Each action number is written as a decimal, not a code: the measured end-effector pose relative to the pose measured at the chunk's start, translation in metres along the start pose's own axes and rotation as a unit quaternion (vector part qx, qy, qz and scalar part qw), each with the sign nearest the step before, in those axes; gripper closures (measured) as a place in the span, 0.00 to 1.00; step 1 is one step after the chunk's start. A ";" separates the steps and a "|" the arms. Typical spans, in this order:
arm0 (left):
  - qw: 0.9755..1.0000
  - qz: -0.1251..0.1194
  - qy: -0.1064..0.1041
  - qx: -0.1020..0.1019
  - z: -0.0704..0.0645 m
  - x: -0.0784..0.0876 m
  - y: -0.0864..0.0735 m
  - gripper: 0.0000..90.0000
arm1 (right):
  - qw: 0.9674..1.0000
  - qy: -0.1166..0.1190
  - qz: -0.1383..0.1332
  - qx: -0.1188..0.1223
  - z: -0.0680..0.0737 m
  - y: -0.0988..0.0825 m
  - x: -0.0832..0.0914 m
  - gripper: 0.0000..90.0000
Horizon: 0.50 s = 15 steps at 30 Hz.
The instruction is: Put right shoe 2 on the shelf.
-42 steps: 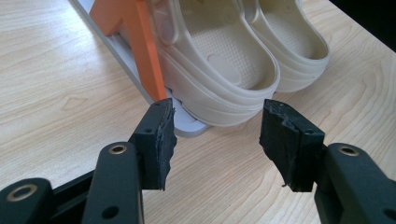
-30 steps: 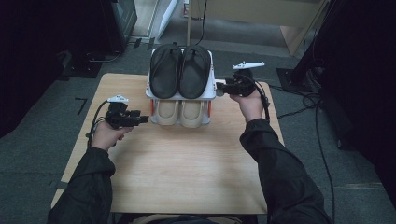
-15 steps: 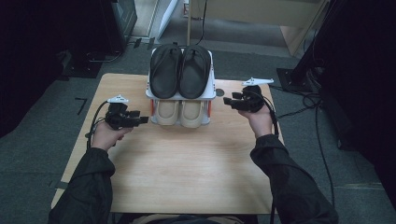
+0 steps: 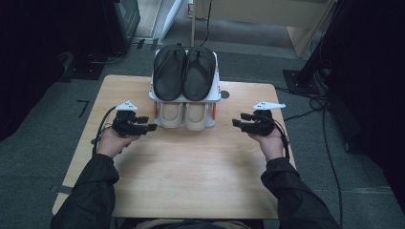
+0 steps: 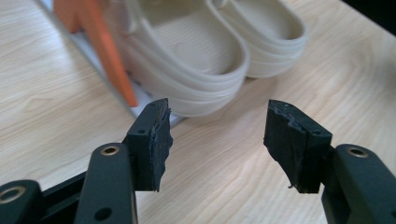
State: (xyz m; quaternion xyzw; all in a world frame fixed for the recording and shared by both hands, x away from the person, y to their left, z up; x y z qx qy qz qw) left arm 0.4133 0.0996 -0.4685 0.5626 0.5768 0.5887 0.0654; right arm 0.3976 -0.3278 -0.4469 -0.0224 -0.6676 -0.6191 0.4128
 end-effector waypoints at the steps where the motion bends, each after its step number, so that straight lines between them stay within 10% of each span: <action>1: 1.000 0.003 -0.001 -0.004 -0.002 -0.001 -0.001 0.45 | 1.000 0.000 0.000 -0.002 0.001 -0.004 0.001 0.52; 15: 1.000 0.010 -0.020 -0.015 -0.027 -0.010 -0.004 0.40 | 0.999 0.041 0.018 -0.010 0.032 -0.036 -0.010 0.49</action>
Point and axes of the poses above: each handheld gripper's, and its own axes: x roughly backward along the jaws, y roughly out of its top, z roughly to its left, the point moved 3 cm from there along -x, roughly forward along the jaws, and after that the axes turned 6 degrees about -y, right-handed, at the moved point
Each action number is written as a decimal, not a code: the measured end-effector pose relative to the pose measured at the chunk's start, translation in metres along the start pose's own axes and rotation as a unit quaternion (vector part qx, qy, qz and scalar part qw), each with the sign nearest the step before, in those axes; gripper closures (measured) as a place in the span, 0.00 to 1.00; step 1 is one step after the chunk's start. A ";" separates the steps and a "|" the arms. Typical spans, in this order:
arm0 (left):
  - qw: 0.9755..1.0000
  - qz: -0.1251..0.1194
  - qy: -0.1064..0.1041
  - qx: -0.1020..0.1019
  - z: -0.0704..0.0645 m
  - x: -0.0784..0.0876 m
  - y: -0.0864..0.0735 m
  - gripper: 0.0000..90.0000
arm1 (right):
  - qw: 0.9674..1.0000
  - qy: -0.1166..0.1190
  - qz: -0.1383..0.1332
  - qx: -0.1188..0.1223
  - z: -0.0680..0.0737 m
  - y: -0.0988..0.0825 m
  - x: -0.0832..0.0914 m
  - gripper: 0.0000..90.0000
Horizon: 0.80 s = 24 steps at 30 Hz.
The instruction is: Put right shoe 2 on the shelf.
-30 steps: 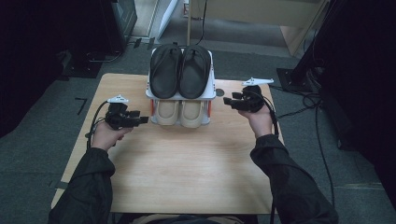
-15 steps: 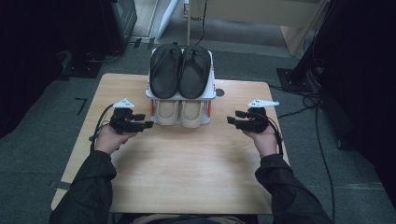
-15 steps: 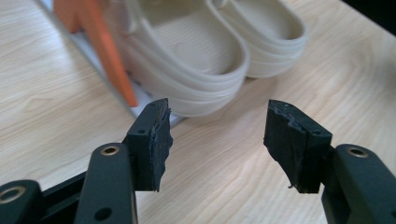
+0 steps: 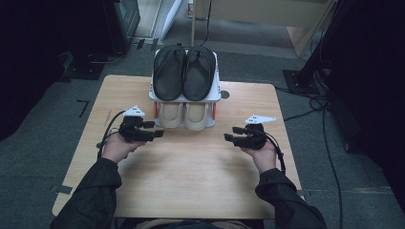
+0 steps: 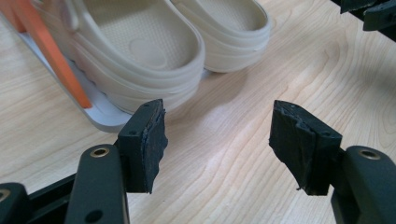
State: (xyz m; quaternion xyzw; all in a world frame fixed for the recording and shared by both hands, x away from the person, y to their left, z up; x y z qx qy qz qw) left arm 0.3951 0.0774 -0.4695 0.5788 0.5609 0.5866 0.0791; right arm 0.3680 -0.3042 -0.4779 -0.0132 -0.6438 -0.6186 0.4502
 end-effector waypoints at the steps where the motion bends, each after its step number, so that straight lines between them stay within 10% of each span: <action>1: 1.000 0.001 -0.002 -0.003 -0.001 -0.001 0.000 0.40 | 1.000 0.003 -0.002 -0.003 0.002 0.000 -0.001 0.49; 9: 1.000 0.003 -0.025 0.000 -0.010 -0.016 0.003 0.39 | 1.000 0.013 0.002 0.014 0.008 0.000 -0.013 0.47; 24: 1.000 0.023 -0.008 -0.001 -0.008 -0.024 -0.002 0.38 | 0.999 0.010 0.022 0.023 0.010 -0.004 -0.020 0.46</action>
Point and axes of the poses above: each handheld gripper's, and its own axes: x roughly backward along the jaws, y roughly out of its top, z roughly to its left, the point moved 3 cm from there along -x, roughly forward along the jaws, and after that the axes turned 6 degrees about -y, right-handed, at the moved point
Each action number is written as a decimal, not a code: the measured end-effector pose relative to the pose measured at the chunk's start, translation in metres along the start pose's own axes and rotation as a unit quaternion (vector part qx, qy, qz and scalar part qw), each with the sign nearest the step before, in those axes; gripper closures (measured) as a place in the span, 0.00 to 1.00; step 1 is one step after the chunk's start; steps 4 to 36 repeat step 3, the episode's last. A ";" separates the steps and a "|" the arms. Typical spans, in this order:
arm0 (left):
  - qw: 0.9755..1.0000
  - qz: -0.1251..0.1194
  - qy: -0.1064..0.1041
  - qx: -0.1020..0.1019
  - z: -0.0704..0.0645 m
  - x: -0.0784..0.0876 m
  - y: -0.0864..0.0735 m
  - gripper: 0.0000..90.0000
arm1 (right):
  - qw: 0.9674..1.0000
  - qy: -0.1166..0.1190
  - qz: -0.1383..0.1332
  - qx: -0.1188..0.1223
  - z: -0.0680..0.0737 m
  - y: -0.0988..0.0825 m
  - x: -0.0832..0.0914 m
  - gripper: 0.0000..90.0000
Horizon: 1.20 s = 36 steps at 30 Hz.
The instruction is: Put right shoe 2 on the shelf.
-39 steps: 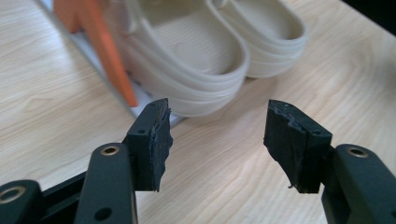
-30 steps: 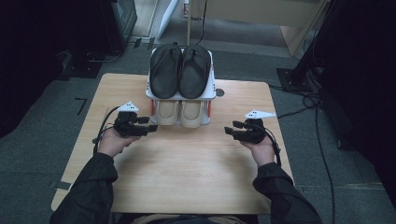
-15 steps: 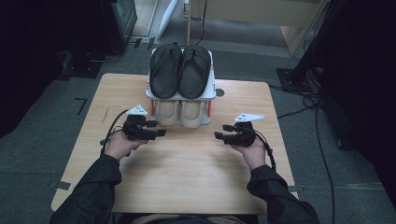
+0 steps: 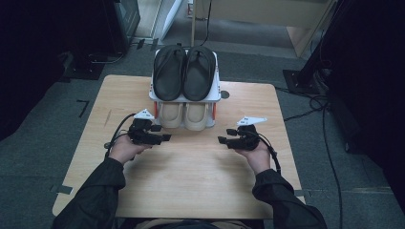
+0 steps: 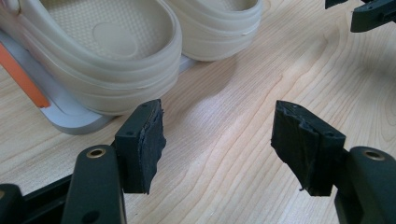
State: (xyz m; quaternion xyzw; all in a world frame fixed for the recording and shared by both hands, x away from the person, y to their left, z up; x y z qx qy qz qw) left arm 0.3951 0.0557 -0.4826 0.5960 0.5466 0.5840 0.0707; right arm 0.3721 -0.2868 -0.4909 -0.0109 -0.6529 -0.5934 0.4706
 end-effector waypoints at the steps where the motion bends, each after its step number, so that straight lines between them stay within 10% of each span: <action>1: 1.000 0.000 0.000 0.000 0.000 0.000 0.000 0.38 | 1.000 0.000 0.000 -0.001 0.000 0.000 0.000 0.46; 36: 1.000 0.004 0.000 -0.003 0.000 -0.001 0.000 0.38 | 1.000 -0.002 0.001 0.001 0.000 0.000 0.000 0.46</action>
Point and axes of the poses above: each handheld gripper's, and its own axes: x roughly backward along the jaws, y roughly out of its top, z roughly to its left, the point moved 3 cm from there along -x, roughly forward along the jaws, and after that the axes turned 6 degrees about -y, right-handed, at the moved point
